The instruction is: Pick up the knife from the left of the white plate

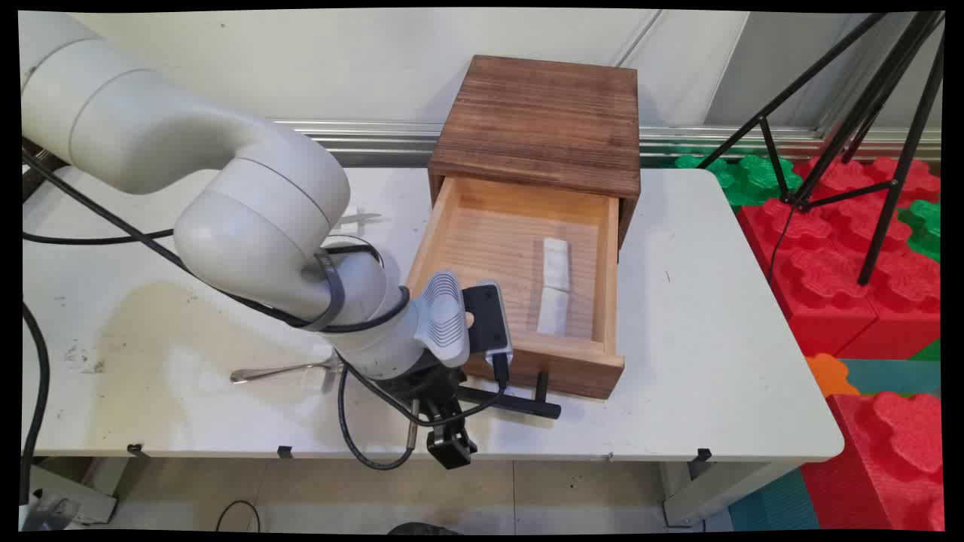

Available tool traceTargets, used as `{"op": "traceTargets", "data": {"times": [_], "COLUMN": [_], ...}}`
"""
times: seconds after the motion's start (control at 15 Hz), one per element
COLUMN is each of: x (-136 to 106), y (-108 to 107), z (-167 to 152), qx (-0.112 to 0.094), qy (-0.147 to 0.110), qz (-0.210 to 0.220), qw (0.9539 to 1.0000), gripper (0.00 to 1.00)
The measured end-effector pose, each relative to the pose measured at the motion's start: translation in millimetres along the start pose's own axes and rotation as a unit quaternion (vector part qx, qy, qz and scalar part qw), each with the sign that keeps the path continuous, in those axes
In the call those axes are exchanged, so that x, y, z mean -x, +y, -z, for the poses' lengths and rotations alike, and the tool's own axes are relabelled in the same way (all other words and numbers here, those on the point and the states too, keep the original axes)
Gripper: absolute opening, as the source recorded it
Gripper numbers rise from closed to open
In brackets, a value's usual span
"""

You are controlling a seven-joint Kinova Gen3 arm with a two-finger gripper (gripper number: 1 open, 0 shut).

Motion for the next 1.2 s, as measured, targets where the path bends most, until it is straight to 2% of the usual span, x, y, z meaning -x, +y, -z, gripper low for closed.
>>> {"op": "traceTargets", "data": {"times": [0.33, 0.53, 1.2], "x": [-2.2, -1.1, 18.0], "y": [-2.3, -2.3, -6.6], "z": [2.0, 5.7, 56.7], "qx": [-0.009, -0.007, 0.009], "qy": [0.017, 0.024, 0.058], "qz": [-0.006, -0.011, -0.036], "qw": [0.9998, 0.9996, 0.9977], "gripper": [1.00, 1.00, 1.00]}}
